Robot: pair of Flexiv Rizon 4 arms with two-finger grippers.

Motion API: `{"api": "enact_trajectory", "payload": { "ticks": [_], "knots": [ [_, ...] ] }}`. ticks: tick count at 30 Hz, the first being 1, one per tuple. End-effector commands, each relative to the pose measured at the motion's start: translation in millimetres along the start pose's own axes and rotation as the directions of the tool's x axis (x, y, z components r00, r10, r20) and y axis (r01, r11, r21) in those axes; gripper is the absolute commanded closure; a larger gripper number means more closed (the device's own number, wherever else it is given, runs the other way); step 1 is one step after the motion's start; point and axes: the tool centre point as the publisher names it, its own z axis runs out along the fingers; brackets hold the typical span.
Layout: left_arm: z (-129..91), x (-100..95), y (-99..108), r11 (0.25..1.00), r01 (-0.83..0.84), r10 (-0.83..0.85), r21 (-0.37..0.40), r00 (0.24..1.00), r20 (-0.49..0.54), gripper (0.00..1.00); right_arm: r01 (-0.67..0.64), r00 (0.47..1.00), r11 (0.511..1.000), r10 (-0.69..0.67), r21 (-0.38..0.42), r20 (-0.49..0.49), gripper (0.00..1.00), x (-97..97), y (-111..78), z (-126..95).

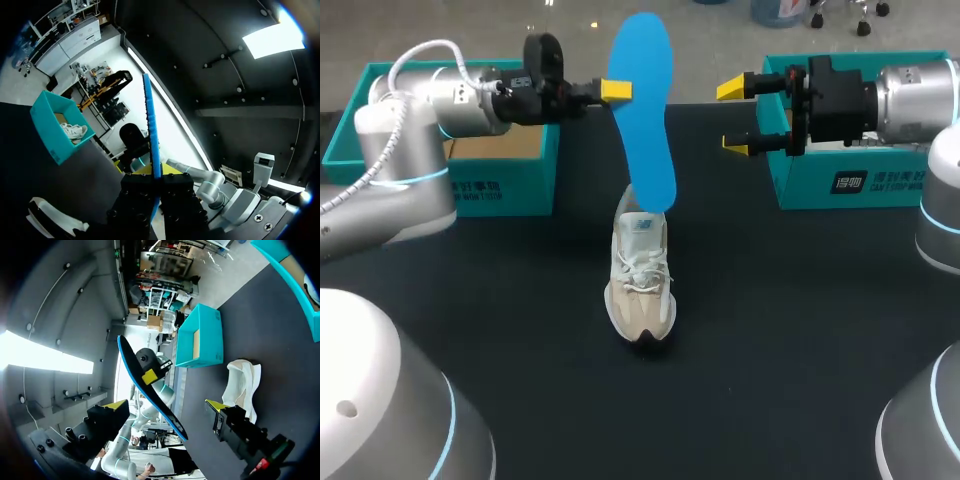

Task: Take the shoe out of the shoebox, open the shoe tongue, remove and reinsert the insole, then place the shoe into the shoebox

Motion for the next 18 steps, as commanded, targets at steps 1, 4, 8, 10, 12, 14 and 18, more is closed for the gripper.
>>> {"api": "enact_trajectory", "payload": {
  "ticks": [1, 4, 8, 10, 12, 14, 18],
  "knots": [
    [0.7, 0.2, -0.7, 1.0, 0.0, 0.0, -0.002, 1.0, 0.001, 1.0, 0.0, 1.0, 1.0, 0.0, -0.001, 0.001, 0.0, -0.4, 0.4, 2.0],
    [-1.0, 1.2, -3.8, 0.979, -0.19, 0.192, -0.066, 0.981, 0.026, 1.0, 0.0, 1.0, 1.0, 0.0, -0.001, 0.001, 0.0, -0.4, 0.4, 2.0],
    [-3.2, -2.6, -2.8, 0.906, -0.385, 0.403, -0.175, 0.911, 0.084, 1.0, 0.0, 1.0, 1.0, 0.0, -0.001, 0.001, 0.0, -0.4, 0.4, 2.0],
    [-4.3, -3.5, -2.9, 0.838, -0.492, 0.528, -0.235, 0.839, 0.127, 1.0, 0.0, 1.0, 1.0, 0.0, -0.001, 0.001, 0.0, -0.4, 0.4, 2.0],
    [-4.9, -4.2, -2.9, 0.823, -0.512, 0.552, -0.245, 0.823, 0.135, 1.0, 0.0, 1.0, 1.0, 0.0, -0.001, 0.001, 0.0, -0.4, 0.4, 2.0],
    [-4.9, -4.2, -2.9, 0.823, -0.512, 0.552, -0.245, 0.823, 0.135, 1.0, 0.0, 1.0, 1.0, 0.0, -0.001, 0.001, 0.0, -0.4, 0.4, 2.0],
    [-4.9, -4.2, -2.9, 0.823, -0.512, 0.552, -0.245, 0.823, 0.135, 1.0, 0.0, 1.0, 1.0, 0.0, -0.001, 0.001, 0.0, -0.4, 0.4, 2.0]
  ]
}}
